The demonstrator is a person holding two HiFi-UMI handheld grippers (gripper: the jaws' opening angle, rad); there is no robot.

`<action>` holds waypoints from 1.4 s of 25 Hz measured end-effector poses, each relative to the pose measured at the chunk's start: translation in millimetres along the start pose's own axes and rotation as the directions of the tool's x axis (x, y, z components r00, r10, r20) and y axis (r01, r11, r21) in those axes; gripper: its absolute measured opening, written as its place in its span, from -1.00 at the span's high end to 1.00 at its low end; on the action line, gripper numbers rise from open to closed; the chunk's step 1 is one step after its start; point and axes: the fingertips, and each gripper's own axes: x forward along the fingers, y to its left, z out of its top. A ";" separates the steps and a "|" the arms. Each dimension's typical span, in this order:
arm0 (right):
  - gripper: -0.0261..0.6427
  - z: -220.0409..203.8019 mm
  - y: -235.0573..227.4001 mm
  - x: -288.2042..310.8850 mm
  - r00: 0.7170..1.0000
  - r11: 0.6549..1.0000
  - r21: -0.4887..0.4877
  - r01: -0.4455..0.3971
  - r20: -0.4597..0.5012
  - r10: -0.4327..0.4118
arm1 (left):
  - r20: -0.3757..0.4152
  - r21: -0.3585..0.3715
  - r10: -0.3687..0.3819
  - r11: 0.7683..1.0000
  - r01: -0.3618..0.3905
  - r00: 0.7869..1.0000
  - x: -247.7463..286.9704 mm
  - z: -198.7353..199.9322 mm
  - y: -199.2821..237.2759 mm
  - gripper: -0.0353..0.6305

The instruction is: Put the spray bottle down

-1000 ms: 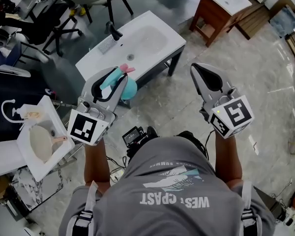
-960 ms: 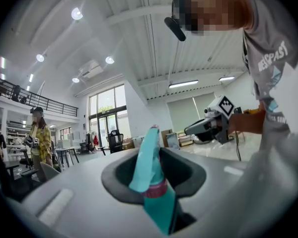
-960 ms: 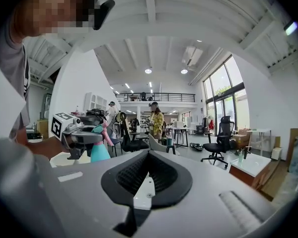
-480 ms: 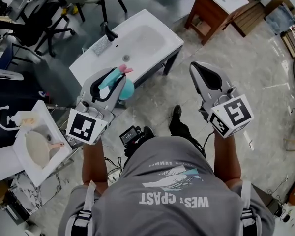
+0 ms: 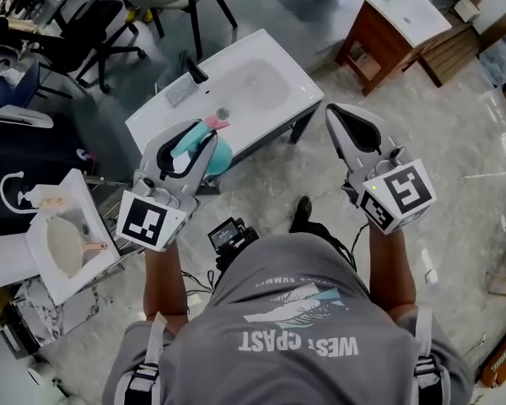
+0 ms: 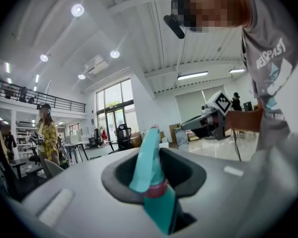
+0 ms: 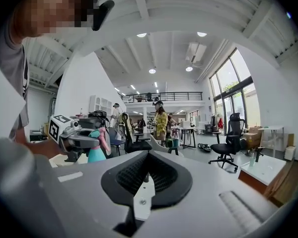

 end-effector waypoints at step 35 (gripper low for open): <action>0.92 -29.7 -188.3 60.6 0.993 0.991 0.073 -0.117 -0.017 0.118 | -0.060 0.006 0.094 0.996 -0.094 0.994 197.1 -0.1 28.7 0.61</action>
